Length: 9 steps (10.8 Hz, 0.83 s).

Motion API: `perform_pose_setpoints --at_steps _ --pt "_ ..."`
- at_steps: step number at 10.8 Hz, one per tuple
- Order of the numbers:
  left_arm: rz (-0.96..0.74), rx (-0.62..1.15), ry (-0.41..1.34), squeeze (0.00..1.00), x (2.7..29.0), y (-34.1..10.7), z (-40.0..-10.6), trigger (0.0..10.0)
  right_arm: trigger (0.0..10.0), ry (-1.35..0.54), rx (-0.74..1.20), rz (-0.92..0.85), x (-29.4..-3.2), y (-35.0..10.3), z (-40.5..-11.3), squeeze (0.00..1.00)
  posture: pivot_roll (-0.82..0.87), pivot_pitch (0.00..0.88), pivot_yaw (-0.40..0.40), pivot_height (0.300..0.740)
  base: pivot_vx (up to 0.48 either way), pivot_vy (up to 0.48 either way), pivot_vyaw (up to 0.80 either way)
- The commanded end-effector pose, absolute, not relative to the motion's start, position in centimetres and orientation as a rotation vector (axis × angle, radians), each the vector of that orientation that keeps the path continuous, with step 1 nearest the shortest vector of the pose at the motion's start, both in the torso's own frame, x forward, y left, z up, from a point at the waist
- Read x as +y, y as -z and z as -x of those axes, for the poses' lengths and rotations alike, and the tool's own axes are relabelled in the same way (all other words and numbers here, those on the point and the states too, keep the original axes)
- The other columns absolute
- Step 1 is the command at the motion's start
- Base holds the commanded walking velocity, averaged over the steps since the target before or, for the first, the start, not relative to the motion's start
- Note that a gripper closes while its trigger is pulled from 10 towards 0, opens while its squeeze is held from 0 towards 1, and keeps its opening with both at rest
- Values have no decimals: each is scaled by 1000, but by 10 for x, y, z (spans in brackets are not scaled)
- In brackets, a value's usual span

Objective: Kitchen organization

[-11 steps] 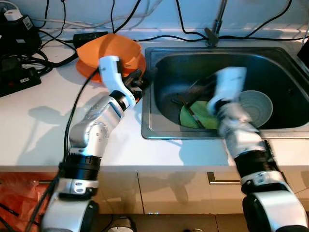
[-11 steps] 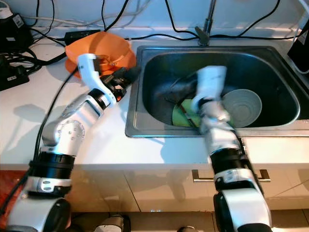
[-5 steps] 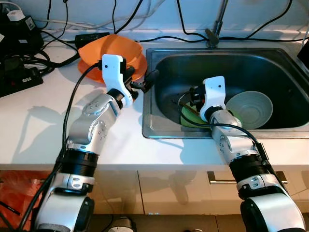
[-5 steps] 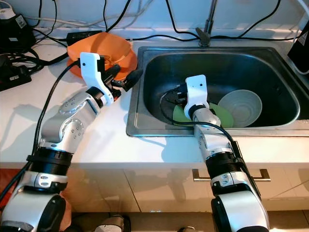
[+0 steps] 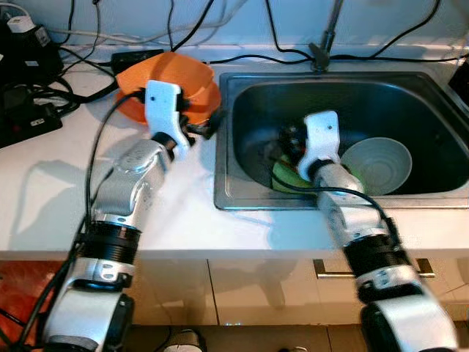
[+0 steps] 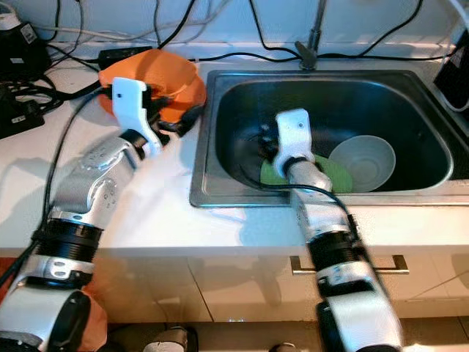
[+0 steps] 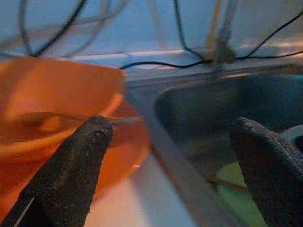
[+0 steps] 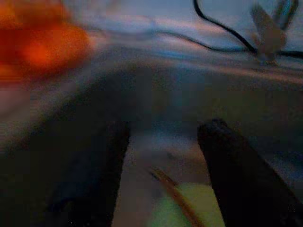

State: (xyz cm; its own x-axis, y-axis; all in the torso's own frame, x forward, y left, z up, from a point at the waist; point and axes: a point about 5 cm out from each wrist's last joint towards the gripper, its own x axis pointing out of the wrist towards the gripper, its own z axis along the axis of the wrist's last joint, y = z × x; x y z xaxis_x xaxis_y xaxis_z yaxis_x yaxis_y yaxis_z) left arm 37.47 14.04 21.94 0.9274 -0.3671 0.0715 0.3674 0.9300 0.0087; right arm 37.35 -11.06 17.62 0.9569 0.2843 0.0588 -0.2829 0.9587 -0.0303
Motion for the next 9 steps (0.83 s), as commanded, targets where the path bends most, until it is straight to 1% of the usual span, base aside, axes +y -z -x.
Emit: perform_pose_setpoints --at_steps 1,2,3,4,7,8,9 --pt "-43 -96 334 537 146 -227 -379 10000 10000 -347 -104 -37 -105 -185 -370 0 81 95 49 740 0 0 0" --pt "-67 -87 321 0 149 -225 -380 10000 10000 -379 -109 -49 -101 -187 -368 0 81 95 49 740 0 0 0" --pt "-83 -86 295 0 155 -226 -382 10000 10000 -448 -117 -73 -93 -193 -363 0 78 97 50 740 0 0 0" --pt "-95 -96 294 0 157 -229 -382 10000 10000 -477 -122 -68 -90 -195 -361 0 78 97 50 740 0 0 0" --pt "-161 -94 293 0 161 -227 -384 10000 10000 -506 -117 -66 -88 -194 -356 0 75 101 56 740 0 0 0" --pt "-200 -105 305 0 163 -227 -386 10000 10000 -506 -115 -74 -89 -195 -354 0 75 101 56 740 0 0 0" --pt "-274 -137 342 0 162 -229 -389 10000 10000 -521 -114 -87 -87 -196 -352 0 75 101 56 740 0 0 0"
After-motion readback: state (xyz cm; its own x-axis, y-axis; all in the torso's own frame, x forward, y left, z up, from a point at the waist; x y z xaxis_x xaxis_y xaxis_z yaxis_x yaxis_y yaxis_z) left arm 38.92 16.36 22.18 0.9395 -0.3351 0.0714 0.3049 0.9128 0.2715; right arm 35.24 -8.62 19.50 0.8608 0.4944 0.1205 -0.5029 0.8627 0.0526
